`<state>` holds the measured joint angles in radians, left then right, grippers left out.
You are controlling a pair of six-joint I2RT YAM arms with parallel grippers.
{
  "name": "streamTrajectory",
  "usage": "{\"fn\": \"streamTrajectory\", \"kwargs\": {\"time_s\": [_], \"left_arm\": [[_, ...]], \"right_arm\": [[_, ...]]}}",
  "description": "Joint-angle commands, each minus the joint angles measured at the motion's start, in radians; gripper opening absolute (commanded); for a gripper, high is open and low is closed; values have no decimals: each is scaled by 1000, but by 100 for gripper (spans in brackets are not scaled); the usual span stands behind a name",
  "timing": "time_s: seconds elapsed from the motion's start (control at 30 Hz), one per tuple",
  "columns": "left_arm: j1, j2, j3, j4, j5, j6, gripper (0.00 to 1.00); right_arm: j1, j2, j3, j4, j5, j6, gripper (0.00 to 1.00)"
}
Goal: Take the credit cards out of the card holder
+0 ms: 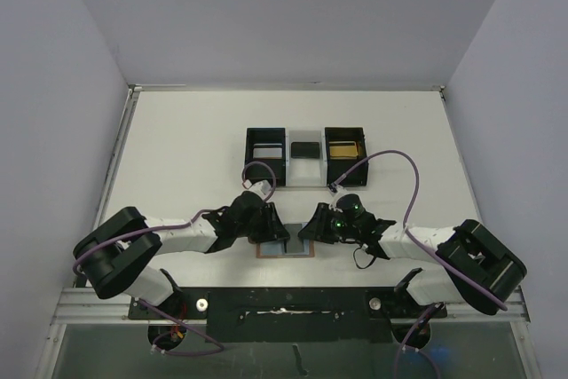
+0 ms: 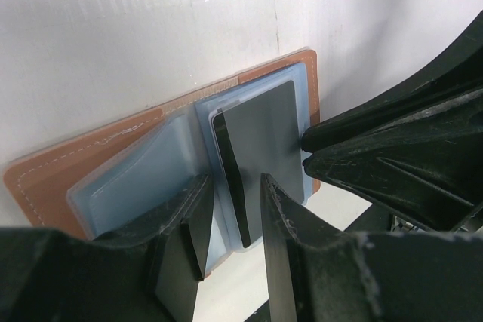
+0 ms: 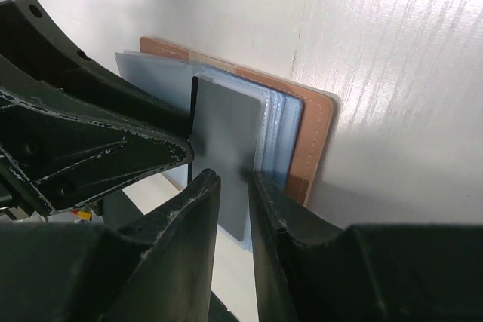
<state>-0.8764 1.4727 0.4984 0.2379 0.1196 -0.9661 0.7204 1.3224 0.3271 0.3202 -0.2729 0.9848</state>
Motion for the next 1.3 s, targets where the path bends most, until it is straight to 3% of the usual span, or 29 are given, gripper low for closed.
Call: {"fn": "streamTrajectory", "kwargs": {"time_s": [0.0,0.17,0.3,0.53,0.83,1.27], "left_arm": [[-5,-8,-20,54,-2,-22,28],[-8,-15,-80,261,23,-117,20],[-8,-18,-91,275,13,-128,11],[-9,-44,-116,265,2,-114,0],[-3,-74,-82,128,-22,-42,0],[16,-82,-113,228,25,-60,0]], "right_arm": [[2,26,-6,11,23,-12,25],[4,59,-20,33,48,32,24],[8,29,-87,121,61,96,24],[8,11,-92,86,61,82,25],[8,11,-74,63,69,80,25],[33,-102,44,-80,47,-67,31]]}}
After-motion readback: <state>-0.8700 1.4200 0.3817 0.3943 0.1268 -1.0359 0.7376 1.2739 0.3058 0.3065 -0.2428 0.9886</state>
